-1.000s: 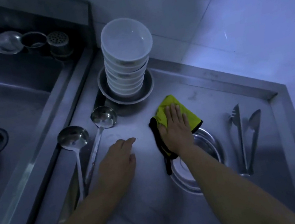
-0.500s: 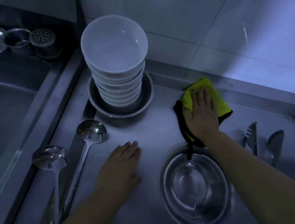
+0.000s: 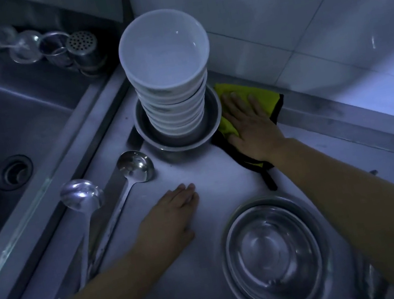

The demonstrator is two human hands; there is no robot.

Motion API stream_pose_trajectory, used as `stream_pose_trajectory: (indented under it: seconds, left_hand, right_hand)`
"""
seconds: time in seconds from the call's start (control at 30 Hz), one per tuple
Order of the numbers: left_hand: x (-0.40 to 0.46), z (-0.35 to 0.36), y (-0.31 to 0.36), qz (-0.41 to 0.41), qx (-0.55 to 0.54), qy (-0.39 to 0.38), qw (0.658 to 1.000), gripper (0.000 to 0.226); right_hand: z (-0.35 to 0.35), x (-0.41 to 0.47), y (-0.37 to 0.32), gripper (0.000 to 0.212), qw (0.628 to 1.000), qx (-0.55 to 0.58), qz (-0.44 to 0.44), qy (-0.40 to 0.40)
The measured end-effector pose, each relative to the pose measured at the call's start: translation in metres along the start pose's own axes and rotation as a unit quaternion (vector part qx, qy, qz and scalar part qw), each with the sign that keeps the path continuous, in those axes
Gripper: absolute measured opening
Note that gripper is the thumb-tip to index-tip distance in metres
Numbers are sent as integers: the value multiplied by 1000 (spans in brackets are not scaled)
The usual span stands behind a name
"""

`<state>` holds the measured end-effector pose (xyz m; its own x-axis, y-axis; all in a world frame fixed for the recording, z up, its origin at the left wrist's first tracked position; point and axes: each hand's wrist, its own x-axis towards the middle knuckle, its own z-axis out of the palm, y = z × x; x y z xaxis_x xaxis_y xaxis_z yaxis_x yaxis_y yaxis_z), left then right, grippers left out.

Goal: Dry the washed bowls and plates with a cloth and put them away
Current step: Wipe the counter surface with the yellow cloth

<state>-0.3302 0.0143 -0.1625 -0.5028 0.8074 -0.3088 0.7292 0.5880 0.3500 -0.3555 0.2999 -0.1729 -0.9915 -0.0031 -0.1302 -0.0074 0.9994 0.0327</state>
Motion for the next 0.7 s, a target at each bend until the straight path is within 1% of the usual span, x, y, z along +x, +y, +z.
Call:
stream_pose_trajectory:
  seconds: [0.1,0.23,0.3,0.33,0.37,0.4,0.47,0.5,0.53,0.57,0.63,0.7]
  left_hand:
    - [-2,2,0,-3,1,4,1000,78]
    - [-8,1,4,-1,12,35,999,74]
    - [-19,-9,8,10,52,46,998,71]
    - [-26,-14,8,6,59,61,996,67]
    - [-35,-16,5,-7,37,102,994,59]
    - [-46,-18,2,-30,8,131,991,47]
    - [-72,-24,-10,-118,-5,209,971,25]
    - [-83,-27,-18,-176,-6,238,955,19]
    - [-95,-28,-27,-236,-11,250,939,16]
    - [-106,-28,-36,-291,-13,244,925,18]
    - [-122,-26,-51,-363,0,207,908,26]
    - [-127,-23,-57,-386,1,175,906,36]
  right_hand:
    - [2,-13,-12,67,1000,17,14,-7]
    - [5,-40,-38,66,998,36,49,-8]
    - [5,-52,-53,70,997,40,69,-11]
    - [4,-57,-62,72,996,43,76,-14]
    - [3,-62,-71,75,995,46,81,-18]
    - [2,-67,-81,77,995,48,85,-22]
    - [-3,-75,-102,80,995,47,88,-26]
    - [-5,-78,-112,80,995,48,89,-21]
    - [-7,-80,-121,79,995,47,86,-18]
    - [-8,-82,-131,79,996,45,80,-20]
    - [-8,-84,-147,79,997,41,67,-25]
    - [-7,-85,-161,80,997,33,59,-28]
